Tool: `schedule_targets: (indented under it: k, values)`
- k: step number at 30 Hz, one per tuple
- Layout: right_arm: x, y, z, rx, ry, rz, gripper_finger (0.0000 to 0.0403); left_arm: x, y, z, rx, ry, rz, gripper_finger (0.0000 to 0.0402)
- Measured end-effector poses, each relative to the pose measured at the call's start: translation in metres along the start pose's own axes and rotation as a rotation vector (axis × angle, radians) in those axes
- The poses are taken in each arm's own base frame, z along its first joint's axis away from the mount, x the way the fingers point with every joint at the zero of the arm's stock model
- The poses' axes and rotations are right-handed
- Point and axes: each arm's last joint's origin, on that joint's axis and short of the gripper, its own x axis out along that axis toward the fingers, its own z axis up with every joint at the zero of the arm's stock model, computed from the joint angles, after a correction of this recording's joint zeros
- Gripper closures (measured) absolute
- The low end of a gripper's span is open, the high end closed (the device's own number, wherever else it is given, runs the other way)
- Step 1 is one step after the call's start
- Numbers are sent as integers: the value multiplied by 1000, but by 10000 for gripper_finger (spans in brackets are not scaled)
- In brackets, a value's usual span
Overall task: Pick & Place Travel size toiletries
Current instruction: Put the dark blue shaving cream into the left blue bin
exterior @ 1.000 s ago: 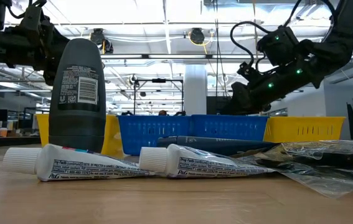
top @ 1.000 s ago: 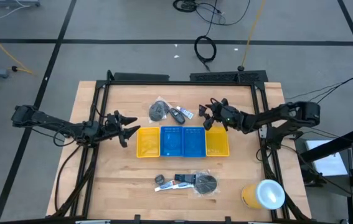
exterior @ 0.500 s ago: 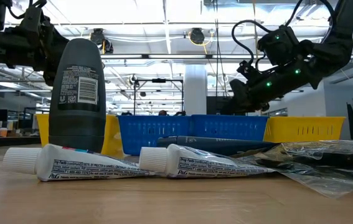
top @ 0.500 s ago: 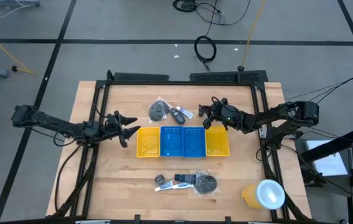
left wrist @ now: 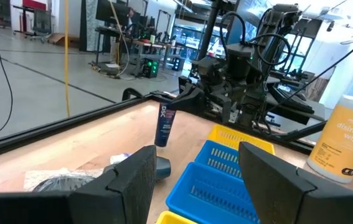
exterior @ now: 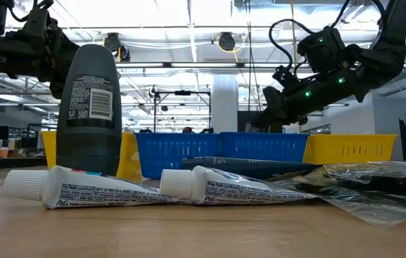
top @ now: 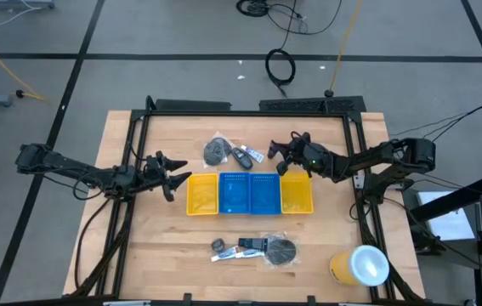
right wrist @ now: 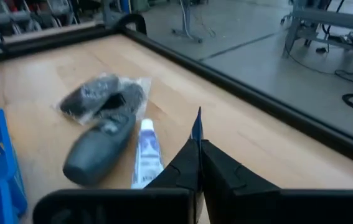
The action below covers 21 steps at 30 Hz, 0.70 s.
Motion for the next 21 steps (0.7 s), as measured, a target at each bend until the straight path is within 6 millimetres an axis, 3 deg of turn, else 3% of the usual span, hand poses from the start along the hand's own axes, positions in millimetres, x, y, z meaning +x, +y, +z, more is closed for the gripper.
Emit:
schedule_targets:
  k: [6, 13, 21]
  values:
    - [-7, 6, 18, 8, -68, 79, 402, 0, -2, 2, -25, -5, -59, 174]
    - [-15, 33, 60, -67, -100, 162, 402, 5, -8, 13, -12, -24, -71, 174]
    - [-22, 68, 93, -128, -123, 261, 403, 36, -29, 24, 59, 64, -91, 174]
